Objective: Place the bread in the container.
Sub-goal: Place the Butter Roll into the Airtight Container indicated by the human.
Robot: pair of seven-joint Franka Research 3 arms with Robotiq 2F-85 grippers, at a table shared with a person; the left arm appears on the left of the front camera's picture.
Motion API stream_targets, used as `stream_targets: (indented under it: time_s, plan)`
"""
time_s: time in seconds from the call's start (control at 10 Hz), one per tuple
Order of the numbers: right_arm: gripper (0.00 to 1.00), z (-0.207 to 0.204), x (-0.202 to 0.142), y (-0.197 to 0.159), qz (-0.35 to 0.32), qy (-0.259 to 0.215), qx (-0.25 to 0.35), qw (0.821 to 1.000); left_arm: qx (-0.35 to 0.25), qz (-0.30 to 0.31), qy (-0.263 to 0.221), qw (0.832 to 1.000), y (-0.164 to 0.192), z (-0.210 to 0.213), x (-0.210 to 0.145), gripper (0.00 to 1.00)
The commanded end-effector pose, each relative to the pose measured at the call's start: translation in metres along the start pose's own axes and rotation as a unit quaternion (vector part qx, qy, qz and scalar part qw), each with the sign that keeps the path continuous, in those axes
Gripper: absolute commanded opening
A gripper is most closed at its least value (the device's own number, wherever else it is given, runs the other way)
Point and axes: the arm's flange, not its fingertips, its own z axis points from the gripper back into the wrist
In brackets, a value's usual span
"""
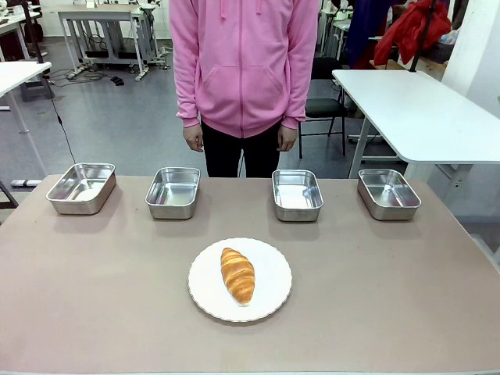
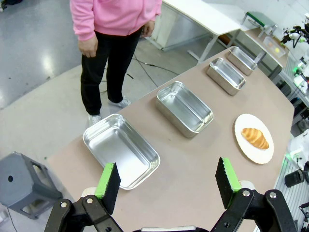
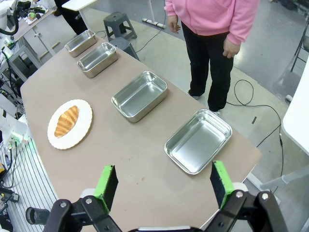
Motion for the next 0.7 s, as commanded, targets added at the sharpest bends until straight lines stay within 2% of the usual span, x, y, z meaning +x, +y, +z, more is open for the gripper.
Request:
stream_targets:
  time_s: [0.0, 0.6]
  plan:
    - [1.00, 0.0001, 0.0018, 0.0014, 0.003, -0.002, 0.001, 1.000, -0.005, -0.004, -0.006, 1.000, -0.0010, 0.0015, 0.0004, 1.00]
    - [1.00, 0.0001, 0.0018, 0.0014, 0.003, -0.002, 0.001, 1.000, -0.005, -0.004, -0.006, 1.000, -0.0010, 0.0015, 0.0004, 1.00]
